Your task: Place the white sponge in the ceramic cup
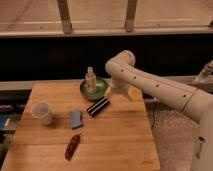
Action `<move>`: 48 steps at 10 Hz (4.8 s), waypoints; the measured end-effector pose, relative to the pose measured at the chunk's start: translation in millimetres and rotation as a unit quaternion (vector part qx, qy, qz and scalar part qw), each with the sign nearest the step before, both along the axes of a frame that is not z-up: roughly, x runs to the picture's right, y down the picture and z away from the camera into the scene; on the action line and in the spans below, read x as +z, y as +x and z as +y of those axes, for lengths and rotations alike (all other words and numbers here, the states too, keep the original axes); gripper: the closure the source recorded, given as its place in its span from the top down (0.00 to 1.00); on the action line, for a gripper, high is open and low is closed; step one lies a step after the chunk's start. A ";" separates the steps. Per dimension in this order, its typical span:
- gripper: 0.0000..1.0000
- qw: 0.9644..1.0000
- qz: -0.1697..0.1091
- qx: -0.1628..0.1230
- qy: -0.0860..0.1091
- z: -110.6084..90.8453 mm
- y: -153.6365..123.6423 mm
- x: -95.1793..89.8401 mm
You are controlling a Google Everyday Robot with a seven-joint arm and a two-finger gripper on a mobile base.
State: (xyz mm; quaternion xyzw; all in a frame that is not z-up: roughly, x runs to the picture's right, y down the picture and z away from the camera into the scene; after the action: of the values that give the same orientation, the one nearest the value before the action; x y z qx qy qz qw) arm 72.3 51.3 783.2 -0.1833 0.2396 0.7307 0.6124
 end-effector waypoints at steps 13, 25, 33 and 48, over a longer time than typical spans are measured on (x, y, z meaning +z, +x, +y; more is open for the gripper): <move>0.80 0.996 -0.034 -0.076 -0.028 27.1 -105.0 4.8; 0.80 0.985 -0.131 -0.082 -0.075 59.7 -175.1 28.4; 0.80 0.969 -0.201 -0.096 -0.110 73.9 -245.7 61.1; 0.80 0.961 -0.222 -0.114 -0.117 88.0 -270.4 54.0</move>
State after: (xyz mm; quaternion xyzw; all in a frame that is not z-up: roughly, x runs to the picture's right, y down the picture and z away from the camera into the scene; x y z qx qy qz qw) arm -198.1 139.3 837.3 -0.3824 0.2005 0.5642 0.7037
